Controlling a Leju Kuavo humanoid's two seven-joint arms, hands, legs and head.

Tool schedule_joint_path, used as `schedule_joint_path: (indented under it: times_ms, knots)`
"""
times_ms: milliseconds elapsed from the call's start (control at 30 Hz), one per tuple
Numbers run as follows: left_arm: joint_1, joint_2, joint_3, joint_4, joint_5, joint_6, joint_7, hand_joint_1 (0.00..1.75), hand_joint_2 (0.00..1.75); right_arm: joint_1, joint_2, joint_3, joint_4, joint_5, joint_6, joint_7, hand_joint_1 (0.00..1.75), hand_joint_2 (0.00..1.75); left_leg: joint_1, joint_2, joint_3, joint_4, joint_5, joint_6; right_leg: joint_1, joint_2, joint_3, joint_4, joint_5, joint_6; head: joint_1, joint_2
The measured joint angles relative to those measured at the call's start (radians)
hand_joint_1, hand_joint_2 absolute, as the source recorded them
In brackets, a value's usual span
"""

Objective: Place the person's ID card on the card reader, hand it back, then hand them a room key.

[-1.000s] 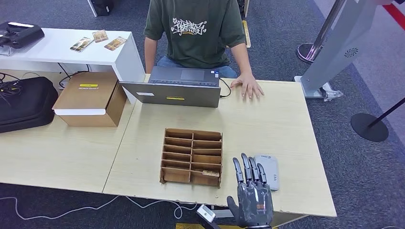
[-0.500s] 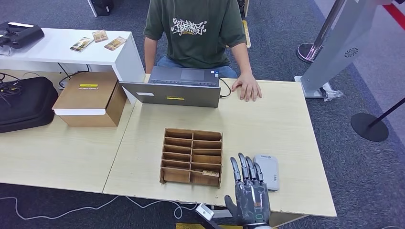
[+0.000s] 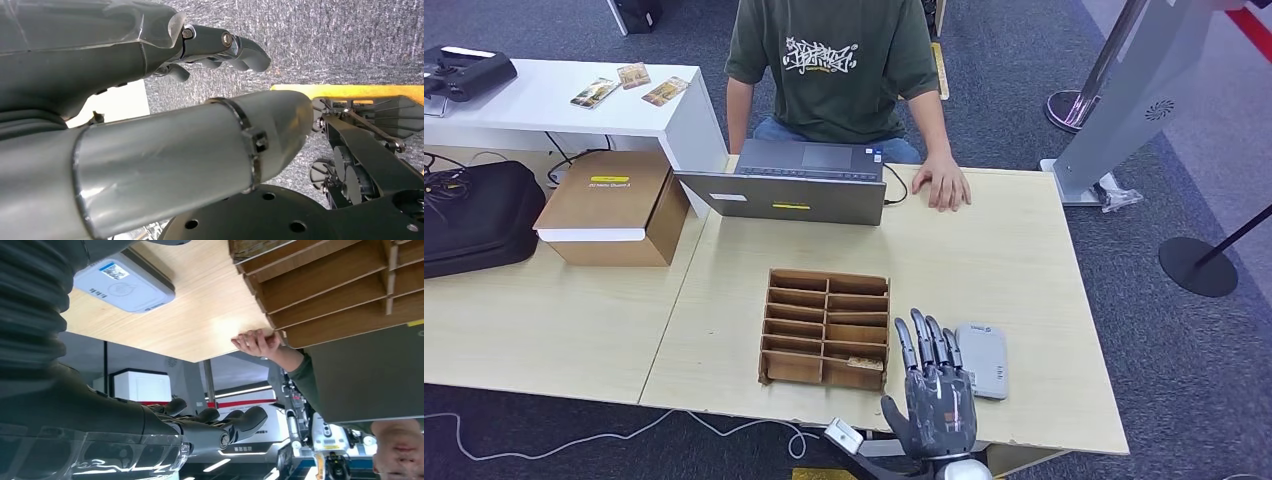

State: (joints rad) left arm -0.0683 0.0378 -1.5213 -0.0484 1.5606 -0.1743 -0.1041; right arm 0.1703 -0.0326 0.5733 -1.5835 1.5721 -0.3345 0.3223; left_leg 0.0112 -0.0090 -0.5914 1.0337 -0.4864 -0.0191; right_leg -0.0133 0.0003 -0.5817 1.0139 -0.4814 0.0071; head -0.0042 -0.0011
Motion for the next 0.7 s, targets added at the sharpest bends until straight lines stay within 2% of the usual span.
schedule_joint_path:
  times_ms: [100, 233, 533, 700]
  knots:
    - [0.000, 0.000, 0.000, 0.000, 0.005, 0.000, 0.000, 0.00, 0.00, -0.017, 0.038, -0.025, 0.027, 0.001, 0.000, -0.054, 0.00, 1.75, 0.000, 0.000, 0.000, 0.000, 0.000, 0.000, 0.000, 0.000, 0.000, 0.000, 0.000, 0.000, 0.000, 0.000]
    - [0.000, 0.000, 0.000, 0.000, 0.007, 0.000, 0.000, 0.00, 0.00, -0.035, 0.074, -0.048, 0.066, 0.001, -0.002, -0.079, 0.00, 1.75, 0.000, 0.000, 0.000, 0.000, 0.000, 0.000, 0.000, 0.000, 0.000, 0.000, 0.000, 0.000, 0.000, 0.000]
    - [-0.001, 0.000, 0.000, 0.000, 0.010, 0.001, 0.010, 0.00, 0.00, -0.058, 0.106, -0.081, 0.136, 0.001, -0.004, -0.084, 0.00, 1.75, 0.000, 0.000, 0.000, 0.000, 0.000, 0.000, 0.000, 0.000, 0.000, 0.000, 0.000, 0.000, 0.000, 0.000]
    - [-0.001, 0.000, 0.000, 0.000, 0.010, 0.000, 0.011, 0.00, 0.00, -0.069, 0.106, -0.074, 0.155, 0.001, 0.036, -0.047, 0.00, 1.75, 0.000, 0.000, 0.000, 0.000, 0.000, 0.000, 0.000, 0.000, 0.000, 0.000, 0.000, 0.000, 0.000, 0.000]
